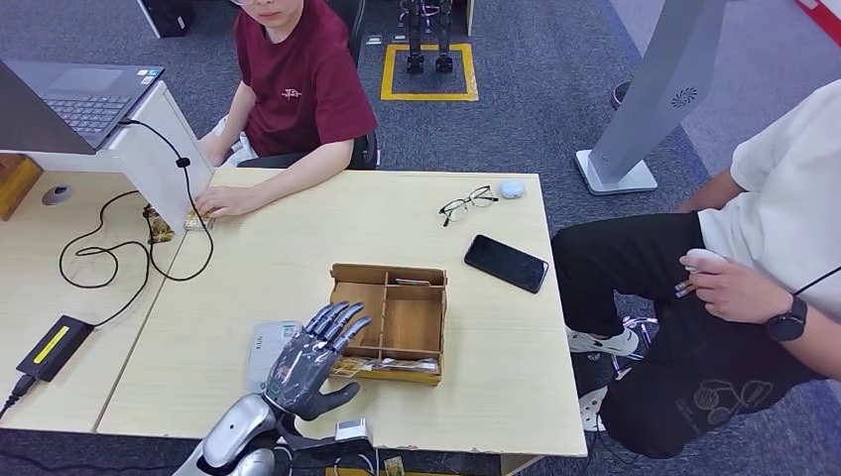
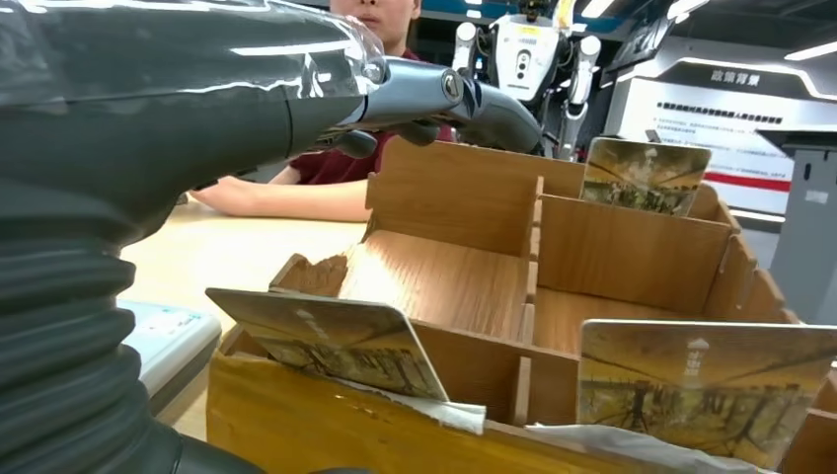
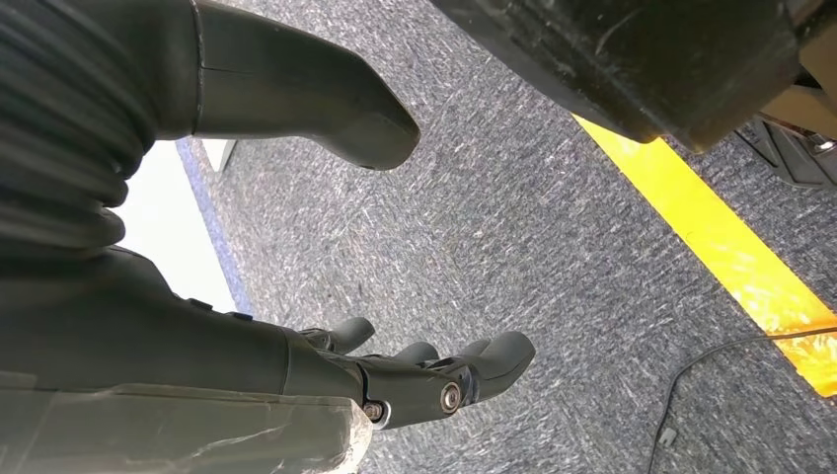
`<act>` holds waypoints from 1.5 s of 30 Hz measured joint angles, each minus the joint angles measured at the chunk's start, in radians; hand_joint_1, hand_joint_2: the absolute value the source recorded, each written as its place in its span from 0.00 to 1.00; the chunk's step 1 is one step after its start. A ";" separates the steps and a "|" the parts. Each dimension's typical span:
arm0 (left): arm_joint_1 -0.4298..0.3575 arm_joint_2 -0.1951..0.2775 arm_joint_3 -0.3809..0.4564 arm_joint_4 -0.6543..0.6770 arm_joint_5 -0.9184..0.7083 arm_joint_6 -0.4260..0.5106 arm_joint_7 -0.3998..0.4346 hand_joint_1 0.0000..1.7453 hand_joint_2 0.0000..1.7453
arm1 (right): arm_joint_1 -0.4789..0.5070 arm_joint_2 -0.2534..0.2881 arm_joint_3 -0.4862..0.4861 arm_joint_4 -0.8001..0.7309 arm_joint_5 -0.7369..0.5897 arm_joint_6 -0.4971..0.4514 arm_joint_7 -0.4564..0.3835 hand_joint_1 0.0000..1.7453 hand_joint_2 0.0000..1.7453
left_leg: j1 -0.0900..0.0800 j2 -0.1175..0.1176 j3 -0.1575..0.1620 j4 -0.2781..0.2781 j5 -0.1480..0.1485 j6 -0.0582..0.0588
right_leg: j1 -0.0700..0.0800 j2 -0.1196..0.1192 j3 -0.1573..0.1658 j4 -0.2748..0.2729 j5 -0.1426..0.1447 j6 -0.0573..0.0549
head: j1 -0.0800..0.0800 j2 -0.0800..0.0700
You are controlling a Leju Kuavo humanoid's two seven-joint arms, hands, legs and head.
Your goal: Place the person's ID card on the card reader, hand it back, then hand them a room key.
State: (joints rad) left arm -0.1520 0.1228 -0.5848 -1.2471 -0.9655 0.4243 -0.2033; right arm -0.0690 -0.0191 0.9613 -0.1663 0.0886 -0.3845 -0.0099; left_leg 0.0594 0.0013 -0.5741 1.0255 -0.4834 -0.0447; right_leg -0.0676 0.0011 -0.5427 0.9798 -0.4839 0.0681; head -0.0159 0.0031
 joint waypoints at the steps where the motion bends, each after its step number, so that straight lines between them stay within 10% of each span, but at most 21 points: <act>1: 0.000 -0.001 0.000 0.002 0.000 0.000 0.000 0.00 1.00 | 0.000 0.000 0.000 0.000 0.002 0.000 0.000 0.00 1.00 | 0.000 0.000 0.000 0.000 0.000 0.000 | 0.000 0.000 0.000 0.000 0.000 0.000 | 0.000 0.000; 9: -0.008 -0.007 0.000 0.028 -0.059 0.029 0.042 0.00 1.00 | 0.000 0.000 0.000 0.000 0.009 0.001 0.003 0.00 1.00 | 0.000 0.000 0.000 0.000 0.000 0.000 | 0.000 0.000 0.000 0.000 0.000 0.000 | 0.000 0.000; 13: -0.009 -0.008 0.000 0.039 -0.060 0.033 0.041 0.97 1.00 | 0.000 0.000 0.000 0.000 0.010 0.001 0.003 0.00 1.00 | 0.000 0.000 0.000 0.000 0.000 0.000 | 0.000 0.000 0.000 0.000 0.000 0.000 | 0.000 0.000; 14: -0.009 -0.008 0.000 0.041 -0.059 0.033 0.041 1.00 1.00 | 0.000 0.000 0.000 0.000 0.011 0.001 0.003 0.00 1.00 | 0.000 0.000 0.000 0.000 0.000 0.000 | 0.000 0.000 0.000 0.000 0.000 0.000 | 0.000 0.000; 45: -0.026 -0.012 0.002 0.057 -0.090 0.015 0.065 1.00 1.00 | -0.001 0.000 0.000 0.000 0.015 0.000 -0.002 0.00 1.00 | 0.000 0.000 0.000 0.000 0.000 0.000 | 0.000 0.000 0.001 0.000 0.000 0.000 | 0.000 0.000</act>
State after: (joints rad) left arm -0.1784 0.1113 -0.5833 -1.1902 -1.0556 0.4395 -0.1383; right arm -0.0699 -0.0191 0.9609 -0.1667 0.1040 -0.3845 -0.0114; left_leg 0.0594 0.0012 -0.5736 1.0255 -0.4833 -0.0447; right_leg -0.0676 0.0010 -0.5419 0.9799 -0.4838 0.0682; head -0.0160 0.0031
